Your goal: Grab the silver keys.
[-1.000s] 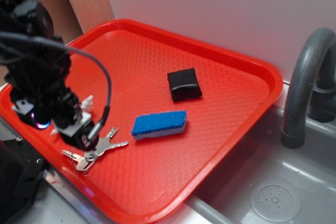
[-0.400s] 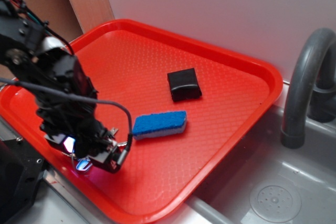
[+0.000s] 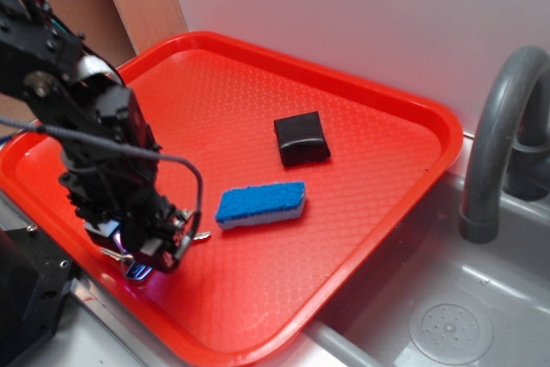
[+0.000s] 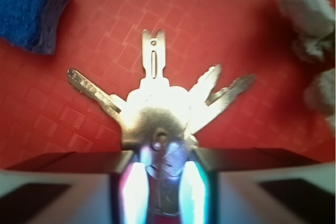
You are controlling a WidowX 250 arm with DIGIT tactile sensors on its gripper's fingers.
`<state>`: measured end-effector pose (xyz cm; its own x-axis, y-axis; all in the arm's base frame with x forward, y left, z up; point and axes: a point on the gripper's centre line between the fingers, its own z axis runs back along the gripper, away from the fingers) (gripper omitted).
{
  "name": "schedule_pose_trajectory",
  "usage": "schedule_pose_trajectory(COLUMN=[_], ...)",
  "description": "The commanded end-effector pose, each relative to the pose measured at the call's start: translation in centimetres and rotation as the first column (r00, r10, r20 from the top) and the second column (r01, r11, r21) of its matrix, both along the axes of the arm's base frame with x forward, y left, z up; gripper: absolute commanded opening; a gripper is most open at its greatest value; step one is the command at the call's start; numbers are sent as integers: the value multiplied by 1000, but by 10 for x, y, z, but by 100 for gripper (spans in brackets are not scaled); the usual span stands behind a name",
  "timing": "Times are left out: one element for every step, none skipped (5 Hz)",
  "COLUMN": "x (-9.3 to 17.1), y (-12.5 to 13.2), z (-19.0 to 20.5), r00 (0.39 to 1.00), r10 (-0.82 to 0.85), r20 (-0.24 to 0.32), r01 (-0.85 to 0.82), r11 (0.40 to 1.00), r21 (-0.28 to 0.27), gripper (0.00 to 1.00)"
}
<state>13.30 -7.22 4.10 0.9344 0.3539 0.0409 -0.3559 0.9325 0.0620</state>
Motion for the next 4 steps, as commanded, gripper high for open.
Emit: schedule_pose_trajectory(x=[17, 30, 54, 77], y=[9, 36, 51, 39], z=[89, 139, 189, 201], r00=[952, 943, 954, 961], r10=[-228, -275, -252, -255], r20=[206, 187, 163, 104], r01=[238, 281, 252, 249], r11=[971, 960, 968, 966], r21=[-25, -3, 18, 65], gripper=[0, 0, 0, 0])
